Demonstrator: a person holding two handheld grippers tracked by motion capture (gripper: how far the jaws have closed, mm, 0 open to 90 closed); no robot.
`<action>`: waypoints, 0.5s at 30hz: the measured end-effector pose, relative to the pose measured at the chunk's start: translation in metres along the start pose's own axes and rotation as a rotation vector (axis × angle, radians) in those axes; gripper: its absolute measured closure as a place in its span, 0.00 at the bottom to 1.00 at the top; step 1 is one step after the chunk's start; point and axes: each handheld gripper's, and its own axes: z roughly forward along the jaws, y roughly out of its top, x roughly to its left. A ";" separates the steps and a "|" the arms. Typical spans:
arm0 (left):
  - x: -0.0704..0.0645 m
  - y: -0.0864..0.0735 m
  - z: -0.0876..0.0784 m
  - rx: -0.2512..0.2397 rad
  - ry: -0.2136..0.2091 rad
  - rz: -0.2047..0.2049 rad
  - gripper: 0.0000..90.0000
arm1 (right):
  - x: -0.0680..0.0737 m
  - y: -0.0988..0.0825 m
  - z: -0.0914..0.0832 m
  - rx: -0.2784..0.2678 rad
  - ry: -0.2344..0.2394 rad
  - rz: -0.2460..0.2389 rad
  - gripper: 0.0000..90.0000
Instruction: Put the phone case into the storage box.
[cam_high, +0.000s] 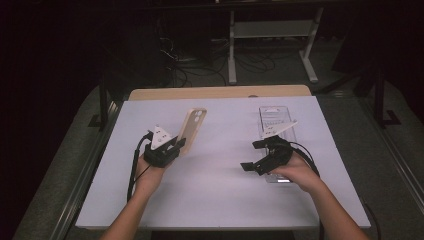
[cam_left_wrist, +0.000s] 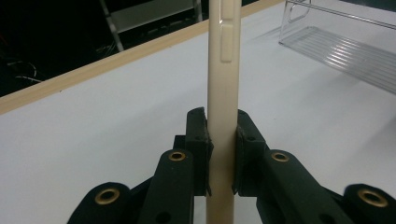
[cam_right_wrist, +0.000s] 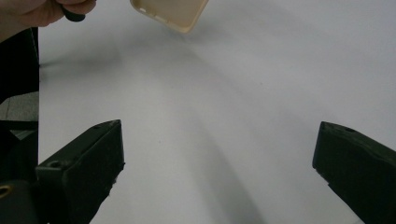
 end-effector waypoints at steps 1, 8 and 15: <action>-0.001 0.000 0.000 -0.002 0.000 0.000 0.88 | 0.000 0.000 -0.001 0.000 -0.002 0.010 0.02; -0.003 0.000 0.001 0.003 0.000 0.000 0.88 | -0.001 0.005 -0.002 -0.001 -0.022 0.041 0.01; -0.003 0.000 0.001 0.003 0.003 -0.003 0.88 | -0.003 0.016 -0.004 -0.024 -0.026 0.062 0.01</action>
